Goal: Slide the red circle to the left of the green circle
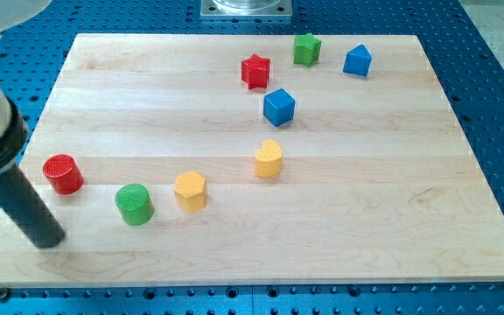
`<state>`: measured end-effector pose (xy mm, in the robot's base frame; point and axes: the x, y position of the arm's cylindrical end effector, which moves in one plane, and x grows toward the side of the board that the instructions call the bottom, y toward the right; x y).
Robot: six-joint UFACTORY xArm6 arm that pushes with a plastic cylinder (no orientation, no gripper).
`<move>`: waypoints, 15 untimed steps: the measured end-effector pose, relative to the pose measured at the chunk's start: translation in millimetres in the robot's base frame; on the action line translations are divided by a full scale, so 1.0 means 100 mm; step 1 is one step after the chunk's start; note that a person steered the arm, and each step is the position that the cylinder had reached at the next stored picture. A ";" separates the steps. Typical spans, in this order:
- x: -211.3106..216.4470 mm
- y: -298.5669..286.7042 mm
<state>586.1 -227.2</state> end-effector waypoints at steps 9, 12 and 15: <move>-0.95 -0.60; -1.31 0.04; -0.81 0.54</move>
<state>505.3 -172.8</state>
